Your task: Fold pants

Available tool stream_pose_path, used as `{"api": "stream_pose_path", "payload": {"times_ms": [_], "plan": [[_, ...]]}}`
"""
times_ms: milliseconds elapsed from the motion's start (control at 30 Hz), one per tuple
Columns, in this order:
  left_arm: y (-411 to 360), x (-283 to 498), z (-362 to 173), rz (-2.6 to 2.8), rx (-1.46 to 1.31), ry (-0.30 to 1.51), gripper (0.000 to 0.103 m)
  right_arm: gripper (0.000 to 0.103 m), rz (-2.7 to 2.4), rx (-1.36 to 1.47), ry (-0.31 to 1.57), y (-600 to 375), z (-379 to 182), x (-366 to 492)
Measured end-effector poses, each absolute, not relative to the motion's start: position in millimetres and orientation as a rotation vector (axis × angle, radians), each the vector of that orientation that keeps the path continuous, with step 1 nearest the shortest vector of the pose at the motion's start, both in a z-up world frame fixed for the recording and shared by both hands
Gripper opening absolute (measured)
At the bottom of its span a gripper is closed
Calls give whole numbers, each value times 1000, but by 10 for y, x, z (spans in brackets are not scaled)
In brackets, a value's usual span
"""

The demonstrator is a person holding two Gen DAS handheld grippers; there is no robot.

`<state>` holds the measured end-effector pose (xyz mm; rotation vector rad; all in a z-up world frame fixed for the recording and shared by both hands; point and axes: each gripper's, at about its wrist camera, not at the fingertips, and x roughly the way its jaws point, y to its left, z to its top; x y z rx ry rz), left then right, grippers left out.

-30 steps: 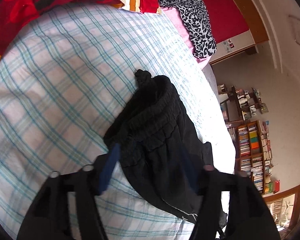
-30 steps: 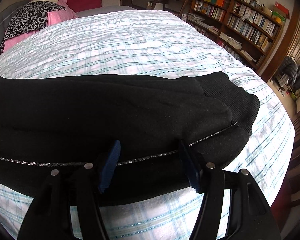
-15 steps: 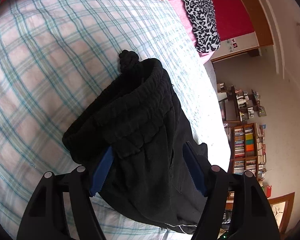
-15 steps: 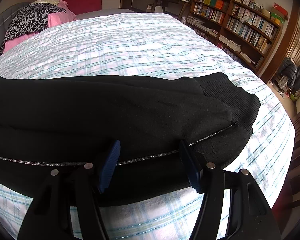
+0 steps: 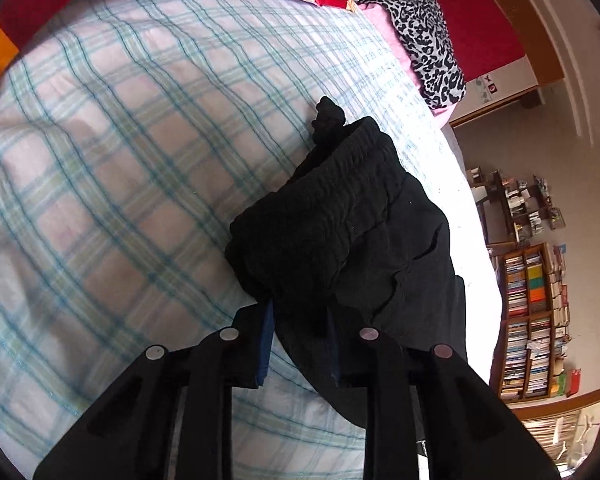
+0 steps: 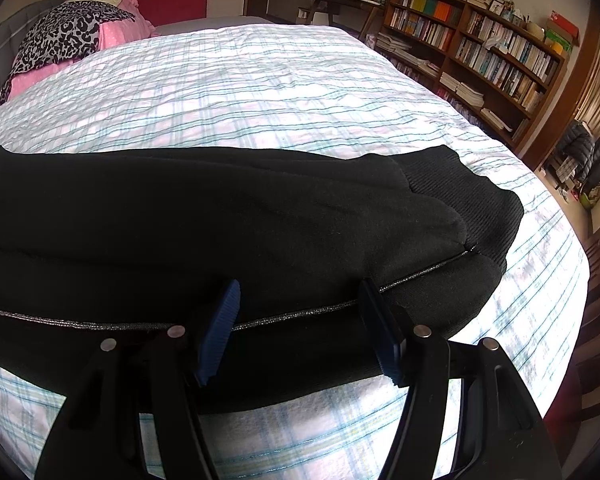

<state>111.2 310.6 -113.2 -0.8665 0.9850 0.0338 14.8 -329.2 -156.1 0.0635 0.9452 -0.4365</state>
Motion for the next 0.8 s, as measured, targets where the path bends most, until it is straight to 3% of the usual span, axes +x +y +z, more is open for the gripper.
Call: {"api": "stream_pose_path", "payload": {"times_ms": [100, 167, 233, 467, 533, 800], "plan": [[3028, 1138, -1013, 39, -830, 1000, 35, 63, -448, 67, 944, -3288, -1539, 141], [3001, 1102, -853, 87, -782, 977, 51, 63, -464, 58, 929, -3232, -1475, 126], [2959, 1051, -651, 148, -693, 922, 58, 63, -436, 70, 898, -3151, -1377, 106], [2219, 1019, -149, 99, -319, 780, 64, 63, -235, 112, 840, -2594, -1090, 150], [1874, 1168, -170, -1, -266, 793, 68, 63, -159, 117, 851, -2353, -1084, 208], [1122, 1425, -765, -201, -196, 959, 69, 63, 31, 3, 941, -1637, -1326, 313]]}}
